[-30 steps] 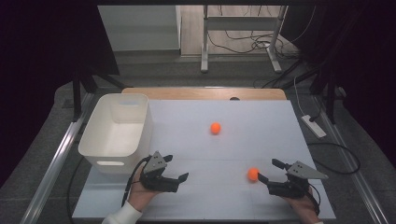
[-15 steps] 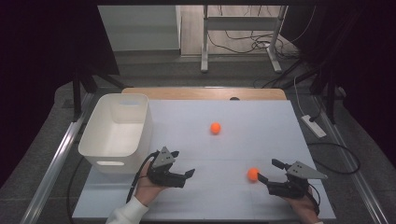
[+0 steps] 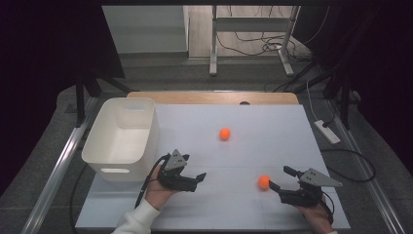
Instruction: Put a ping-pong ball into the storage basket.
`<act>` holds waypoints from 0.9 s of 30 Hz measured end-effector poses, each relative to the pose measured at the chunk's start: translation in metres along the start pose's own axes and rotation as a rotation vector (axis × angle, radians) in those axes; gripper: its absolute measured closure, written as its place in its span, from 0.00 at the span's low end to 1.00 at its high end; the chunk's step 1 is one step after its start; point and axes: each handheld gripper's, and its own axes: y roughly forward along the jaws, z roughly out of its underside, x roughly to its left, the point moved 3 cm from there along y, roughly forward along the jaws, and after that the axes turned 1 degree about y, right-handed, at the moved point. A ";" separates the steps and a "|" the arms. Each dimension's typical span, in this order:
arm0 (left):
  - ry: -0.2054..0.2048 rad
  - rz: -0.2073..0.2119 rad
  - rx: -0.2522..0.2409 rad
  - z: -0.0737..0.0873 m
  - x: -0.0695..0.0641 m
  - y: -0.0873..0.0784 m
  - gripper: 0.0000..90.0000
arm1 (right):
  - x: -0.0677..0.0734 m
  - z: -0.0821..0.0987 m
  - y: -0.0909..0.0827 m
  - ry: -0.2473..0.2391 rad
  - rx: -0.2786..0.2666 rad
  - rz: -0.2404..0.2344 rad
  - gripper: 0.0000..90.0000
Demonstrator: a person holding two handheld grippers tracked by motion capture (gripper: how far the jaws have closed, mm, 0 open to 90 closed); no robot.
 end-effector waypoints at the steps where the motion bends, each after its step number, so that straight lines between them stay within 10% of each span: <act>1: -0.004 0.002 0.000 -0.001 0.001 0.001 0.14 | 0.000 0.000 0.000 -0.001 0.000 0.000 0.20; 27: 0.003 0.032 0.004 -0.033 0.010 0.016 0.14 | 0.001 0.001 0.002 -0.009 0.010 0.000 0.20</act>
